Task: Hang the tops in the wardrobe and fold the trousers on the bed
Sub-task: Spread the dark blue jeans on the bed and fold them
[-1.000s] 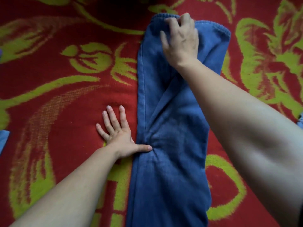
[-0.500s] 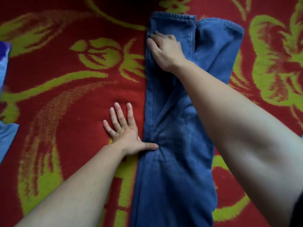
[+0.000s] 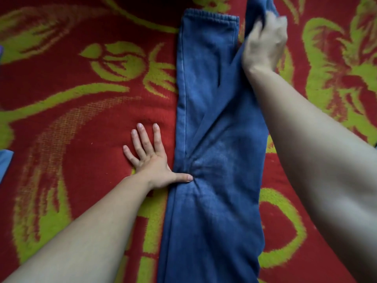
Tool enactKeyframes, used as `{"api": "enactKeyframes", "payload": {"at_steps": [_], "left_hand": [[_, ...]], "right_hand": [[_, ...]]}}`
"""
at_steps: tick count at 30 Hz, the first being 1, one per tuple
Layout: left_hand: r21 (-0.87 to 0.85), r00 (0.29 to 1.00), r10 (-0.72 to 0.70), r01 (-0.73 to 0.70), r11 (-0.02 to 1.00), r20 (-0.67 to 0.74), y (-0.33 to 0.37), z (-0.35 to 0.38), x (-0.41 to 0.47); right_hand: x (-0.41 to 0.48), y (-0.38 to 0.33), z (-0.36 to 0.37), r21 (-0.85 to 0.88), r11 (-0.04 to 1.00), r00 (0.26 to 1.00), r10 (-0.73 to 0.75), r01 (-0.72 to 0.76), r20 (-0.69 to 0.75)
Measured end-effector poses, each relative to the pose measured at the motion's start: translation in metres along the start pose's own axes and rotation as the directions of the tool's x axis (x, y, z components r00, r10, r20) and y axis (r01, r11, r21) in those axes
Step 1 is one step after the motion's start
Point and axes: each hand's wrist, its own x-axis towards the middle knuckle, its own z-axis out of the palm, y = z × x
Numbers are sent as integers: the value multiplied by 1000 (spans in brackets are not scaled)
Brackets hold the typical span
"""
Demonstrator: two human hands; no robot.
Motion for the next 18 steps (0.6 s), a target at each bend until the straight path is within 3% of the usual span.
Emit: {"api": "enactKeyframes", "payload": {"at_steps": [2,3,6,7,9,11,12,13,15,18], "left_hand": [[3,1000,-5,5,1000,-2,1,0,0],[5,1000,-5,5,1000,-1,1,0,1],[6,1000,-9,9,1000,-1,0,-1,1],[6,1000,-12,12,1000,-1,0,-1,1],[9,1000,-11,11,1000,4,-1,0,1],[11,1000,-11,11,1000,5,0,0,1],[9,1000,-11,11,1000,5,0,-1,1],[8,1000,-11,11,1000,2,0,-1,1],[10,1000,-16,16,1000,-8,0,-1,3],[12,1000,-23,23,1000,-12,-2,-1,5]], "right_hand": [[-1,-28,6,156,976,988,-142,151,-67],[-1,-41,12,205,958,979,-203,202,-16],[-12,-63,30,257,948,870,-281,187,405],[-19,-62,32,271,949,831,-280,163,481],[-35,-49,34,242,927,824,-368,287,431],[-60,-29,29,142,870,834,-492,472,249],[-73,-20,28,89,837,808,-544,539,228],[-84,-11,30,24,798,758,-580,602,300],[-97,-3,38,-116,732,652,-509,671,562],[-90,-4,52,-198,742,627,-356,640,693]]}}
